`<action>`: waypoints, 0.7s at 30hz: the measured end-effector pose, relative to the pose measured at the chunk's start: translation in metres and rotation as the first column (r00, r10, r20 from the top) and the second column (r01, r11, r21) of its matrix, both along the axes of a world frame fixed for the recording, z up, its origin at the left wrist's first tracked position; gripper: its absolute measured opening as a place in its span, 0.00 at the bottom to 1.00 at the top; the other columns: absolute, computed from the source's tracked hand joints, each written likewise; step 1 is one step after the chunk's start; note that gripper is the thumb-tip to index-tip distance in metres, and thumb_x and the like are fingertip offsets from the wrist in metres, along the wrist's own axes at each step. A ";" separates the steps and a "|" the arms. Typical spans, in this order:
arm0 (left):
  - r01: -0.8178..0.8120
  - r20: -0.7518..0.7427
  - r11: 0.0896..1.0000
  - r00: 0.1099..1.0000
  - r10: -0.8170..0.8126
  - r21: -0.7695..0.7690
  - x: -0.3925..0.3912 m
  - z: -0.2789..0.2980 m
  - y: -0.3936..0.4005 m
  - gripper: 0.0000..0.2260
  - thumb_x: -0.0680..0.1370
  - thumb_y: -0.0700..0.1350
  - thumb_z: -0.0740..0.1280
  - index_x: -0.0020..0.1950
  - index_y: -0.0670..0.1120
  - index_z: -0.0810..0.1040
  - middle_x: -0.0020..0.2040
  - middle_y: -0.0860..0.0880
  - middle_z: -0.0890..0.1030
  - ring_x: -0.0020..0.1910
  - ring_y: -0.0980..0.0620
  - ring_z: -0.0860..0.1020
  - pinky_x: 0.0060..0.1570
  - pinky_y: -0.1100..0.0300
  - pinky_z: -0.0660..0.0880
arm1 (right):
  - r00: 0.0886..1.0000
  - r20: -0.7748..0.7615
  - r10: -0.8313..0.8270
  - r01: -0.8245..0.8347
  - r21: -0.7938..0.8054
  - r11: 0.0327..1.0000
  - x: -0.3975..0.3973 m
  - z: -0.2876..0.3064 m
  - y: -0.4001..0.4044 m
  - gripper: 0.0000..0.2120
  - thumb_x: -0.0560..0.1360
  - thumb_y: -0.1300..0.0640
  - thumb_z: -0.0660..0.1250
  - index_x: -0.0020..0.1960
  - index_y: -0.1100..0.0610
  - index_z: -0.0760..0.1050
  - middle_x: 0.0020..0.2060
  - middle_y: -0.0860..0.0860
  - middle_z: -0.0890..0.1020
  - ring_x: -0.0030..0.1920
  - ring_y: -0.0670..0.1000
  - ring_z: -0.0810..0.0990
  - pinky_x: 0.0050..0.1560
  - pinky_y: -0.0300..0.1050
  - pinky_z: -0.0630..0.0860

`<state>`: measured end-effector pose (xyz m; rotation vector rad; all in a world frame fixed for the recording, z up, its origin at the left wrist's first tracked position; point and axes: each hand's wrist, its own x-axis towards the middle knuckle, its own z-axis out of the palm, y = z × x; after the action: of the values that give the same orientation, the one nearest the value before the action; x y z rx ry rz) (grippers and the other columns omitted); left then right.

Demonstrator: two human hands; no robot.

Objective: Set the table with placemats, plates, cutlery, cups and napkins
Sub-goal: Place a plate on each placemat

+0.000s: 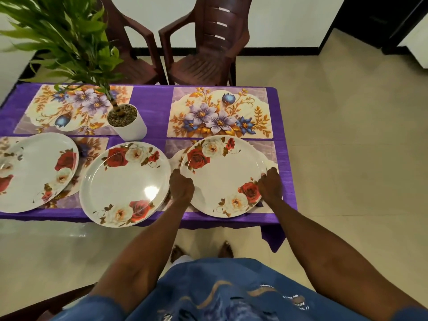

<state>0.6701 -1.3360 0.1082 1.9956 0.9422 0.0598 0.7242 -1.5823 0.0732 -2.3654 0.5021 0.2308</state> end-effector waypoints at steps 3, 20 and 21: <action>0.029 -0.056 0.997 0.998 -0.026 0.066 -0.001 -0.006 0.002 0.13 0.78 0.43 0.67 0.60 0.40 0.75 0.57 0.40 0.79 0.57 0.40 0.78 0.59 0.46 0.75 | 1.000 0.003 0.017 -0.017 -0.015 1.000 0.000 -0.002 -0.001 0.12 0.81 0.59 0.60 0.62 0.63 0.69 0.55 0.59 0.78 0.56 0.59 0.78 0.45 0.44 0.68; 0.076 -0.106 0.992 0.992 -0.065 0.099 -0.001 -0.016 0.004 0.19 0.76 0.42 0.67 0.65 0.40 0.69 0.60 0.39 0.75 0.58 0.39 0.76 0.57 0.43 0.75 | 1.000 0.017 0.023 -0.023 -0.008 1.000 0.006 -0.003 -0.001 0.14 0.81 0.55 0.63 0.65 0.60 0.72 0.57 0.59 0.80 0.58 0.61 0.78 0.52 0.51 0.75; 0.083 -0.107 0.991 0.992 -0.072 0.103 -0.001 -0.017 0.004 0.19 0.76 0.42 0.67 0.65 0.39 0.68 0.60 0.39 0.75 0.58 0.39 0.76 0.57 0.43 0.76 | 1.000 0.009 0.021 -0.020 -0.016 1.000 0.006 -0.003 0.000 0.14 0.81 0.55 0.63 0.65 0.60 0.71 0.57 0.59 0.79 0.58 0.61 0.78 0.51 0.49 0.74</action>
<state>0.6692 -1.3319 0.0916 2.1497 0.9424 -0.0372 0.7305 -1.5826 0.0706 -2.3870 0.4774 0.2264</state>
